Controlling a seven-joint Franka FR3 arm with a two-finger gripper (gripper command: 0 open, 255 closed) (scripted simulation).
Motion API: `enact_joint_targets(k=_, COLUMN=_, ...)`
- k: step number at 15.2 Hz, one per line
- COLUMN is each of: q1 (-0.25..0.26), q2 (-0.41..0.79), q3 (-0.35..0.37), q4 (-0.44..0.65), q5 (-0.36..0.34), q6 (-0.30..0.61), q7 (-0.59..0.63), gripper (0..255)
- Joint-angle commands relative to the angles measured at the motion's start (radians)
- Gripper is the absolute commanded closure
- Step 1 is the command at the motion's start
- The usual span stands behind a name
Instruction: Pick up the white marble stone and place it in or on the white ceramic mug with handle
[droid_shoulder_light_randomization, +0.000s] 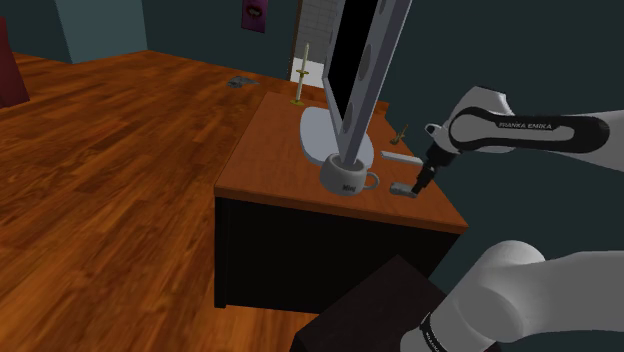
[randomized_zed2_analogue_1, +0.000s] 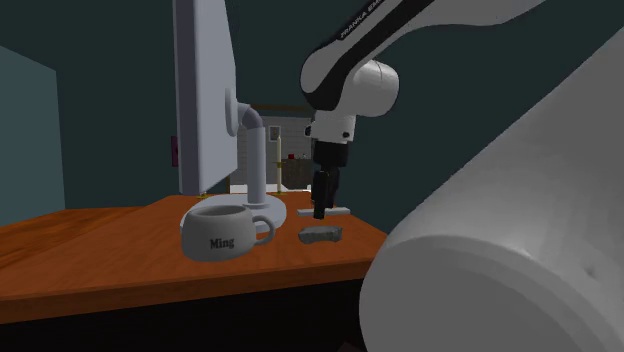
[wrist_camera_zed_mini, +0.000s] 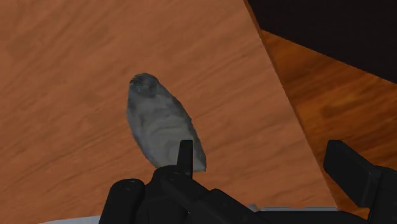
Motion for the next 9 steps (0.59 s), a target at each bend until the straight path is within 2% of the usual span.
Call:
enact_joint_targets(k=1, q1=0.033, q2=0.054, q3=-0.083, q4=0.028, q5=0.003, q6=0.065, q7=-0.085, gripper=0)
enact_joint_targets(k=5, q1=0.156, q2=0.184, q3=-0.274, q4=0.102, q5=0.060, q6=0.191, q7=-0.263, gripper=0)
enact_joint_targets(k=9, q1=0.181, q2=0.217, q3=-0.308, q4=0.086, q5=0.069, q6=0.241, q7=-0.274, gripper=0)
